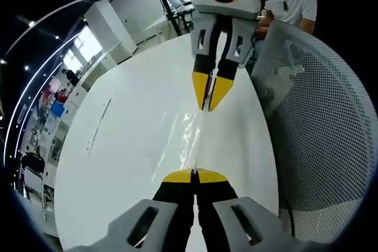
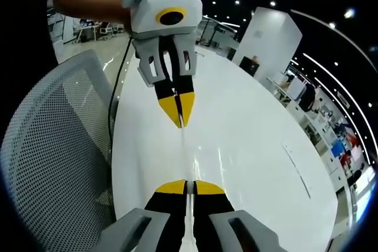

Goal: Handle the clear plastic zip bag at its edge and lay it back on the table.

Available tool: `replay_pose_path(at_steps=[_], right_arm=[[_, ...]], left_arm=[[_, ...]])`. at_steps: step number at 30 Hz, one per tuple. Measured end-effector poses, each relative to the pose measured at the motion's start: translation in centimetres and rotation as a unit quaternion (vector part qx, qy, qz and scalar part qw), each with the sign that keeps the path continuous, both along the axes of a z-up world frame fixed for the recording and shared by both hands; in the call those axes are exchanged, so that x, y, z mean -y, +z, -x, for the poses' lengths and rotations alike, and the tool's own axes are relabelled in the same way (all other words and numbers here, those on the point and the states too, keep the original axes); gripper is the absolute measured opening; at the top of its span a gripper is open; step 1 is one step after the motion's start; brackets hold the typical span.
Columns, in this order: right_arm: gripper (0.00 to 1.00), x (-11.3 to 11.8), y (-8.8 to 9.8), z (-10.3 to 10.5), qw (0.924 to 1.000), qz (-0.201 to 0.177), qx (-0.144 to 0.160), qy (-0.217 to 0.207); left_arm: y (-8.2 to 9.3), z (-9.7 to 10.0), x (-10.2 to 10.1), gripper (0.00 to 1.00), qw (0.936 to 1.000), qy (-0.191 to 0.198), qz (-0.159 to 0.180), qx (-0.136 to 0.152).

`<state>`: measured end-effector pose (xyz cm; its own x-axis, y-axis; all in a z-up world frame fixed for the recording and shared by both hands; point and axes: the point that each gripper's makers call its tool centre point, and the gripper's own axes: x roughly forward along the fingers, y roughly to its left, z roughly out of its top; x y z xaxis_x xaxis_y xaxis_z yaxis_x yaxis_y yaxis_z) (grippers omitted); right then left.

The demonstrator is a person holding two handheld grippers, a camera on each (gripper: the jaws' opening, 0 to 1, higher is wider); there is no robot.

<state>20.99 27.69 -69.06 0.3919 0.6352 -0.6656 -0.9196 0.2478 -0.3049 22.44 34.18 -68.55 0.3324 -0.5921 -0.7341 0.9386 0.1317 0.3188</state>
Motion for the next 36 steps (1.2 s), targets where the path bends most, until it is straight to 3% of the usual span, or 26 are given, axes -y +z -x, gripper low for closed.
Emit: replay_pose_path(at_steps=[36], right_arm=[[0.0, 0.87, 0.02, -0.2, 1.0, 0.004, 0.0, -0.009]], left_arm=[[0.04, -0.23, -0.85, 0.0, 1.0, 0.009, -0.002, 0.001]])
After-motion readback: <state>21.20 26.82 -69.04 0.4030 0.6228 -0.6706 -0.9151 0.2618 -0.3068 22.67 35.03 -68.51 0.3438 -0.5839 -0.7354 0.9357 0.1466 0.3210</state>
